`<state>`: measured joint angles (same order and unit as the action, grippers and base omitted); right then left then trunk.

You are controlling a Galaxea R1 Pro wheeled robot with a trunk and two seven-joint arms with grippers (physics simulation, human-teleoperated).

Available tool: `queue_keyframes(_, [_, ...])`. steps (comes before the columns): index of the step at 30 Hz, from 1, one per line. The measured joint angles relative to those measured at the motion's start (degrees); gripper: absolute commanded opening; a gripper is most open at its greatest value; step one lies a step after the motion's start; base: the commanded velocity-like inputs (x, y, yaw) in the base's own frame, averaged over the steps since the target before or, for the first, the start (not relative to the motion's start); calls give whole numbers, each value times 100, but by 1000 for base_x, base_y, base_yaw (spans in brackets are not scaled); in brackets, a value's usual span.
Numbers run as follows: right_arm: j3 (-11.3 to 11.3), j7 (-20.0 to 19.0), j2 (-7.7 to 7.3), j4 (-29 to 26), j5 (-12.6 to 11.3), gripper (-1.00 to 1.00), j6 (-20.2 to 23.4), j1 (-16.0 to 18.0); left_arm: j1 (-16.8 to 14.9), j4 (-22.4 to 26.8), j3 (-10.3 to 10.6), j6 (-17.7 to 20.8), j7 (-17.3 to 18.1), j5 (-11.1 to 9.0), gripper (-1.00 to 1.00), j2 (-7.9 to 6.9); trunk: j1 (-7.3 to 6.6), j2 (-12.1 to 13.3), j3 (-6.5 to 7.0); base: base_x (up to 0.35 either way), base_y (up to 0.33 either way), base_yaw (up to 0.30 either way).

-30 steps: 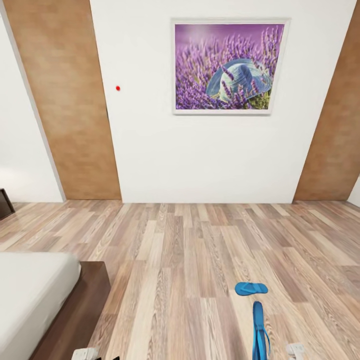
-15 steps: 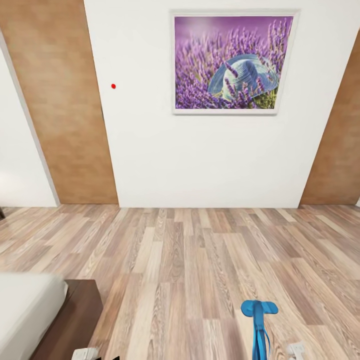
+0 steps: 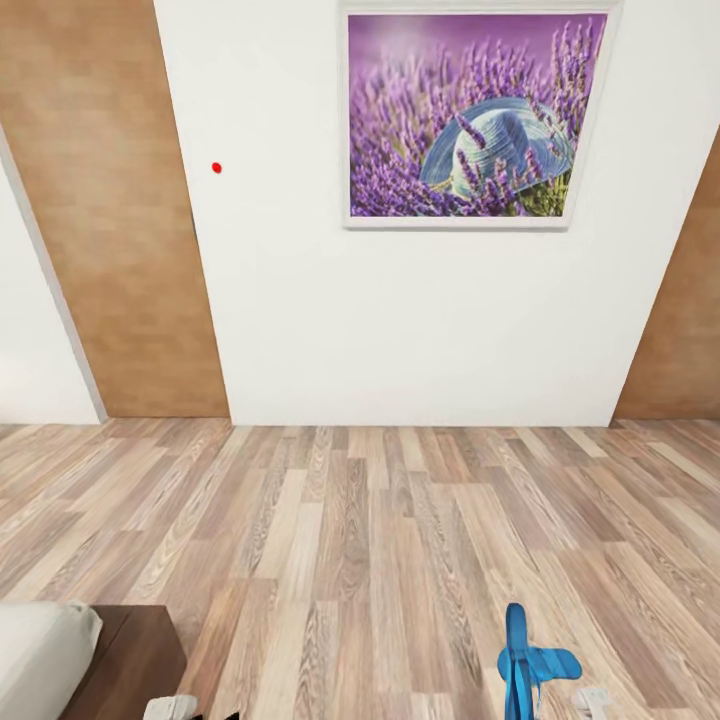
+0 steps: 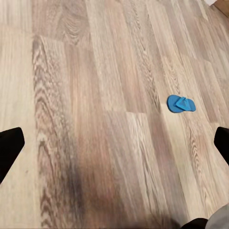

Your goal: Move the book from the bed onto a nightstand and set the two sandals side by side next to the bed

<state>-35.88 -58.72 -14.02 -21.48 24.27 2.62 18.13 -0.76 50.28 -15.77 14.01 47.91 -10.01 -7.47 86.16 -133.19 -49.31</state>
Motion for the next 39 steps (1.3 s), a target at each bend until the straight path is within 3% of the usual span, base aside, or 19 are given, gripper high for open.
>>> queue_keyframes(27, [0,-5,0,0,8,-100,-1,0,0,0,0,0,7,0,100,0,1,0,0,303,28,0])
queue_keyframes(39, [-2,-8,0,-2,21,-100,-1,-1,-2,-2,1,0,7,2,100,0,3,0,-23,43,1,-128])
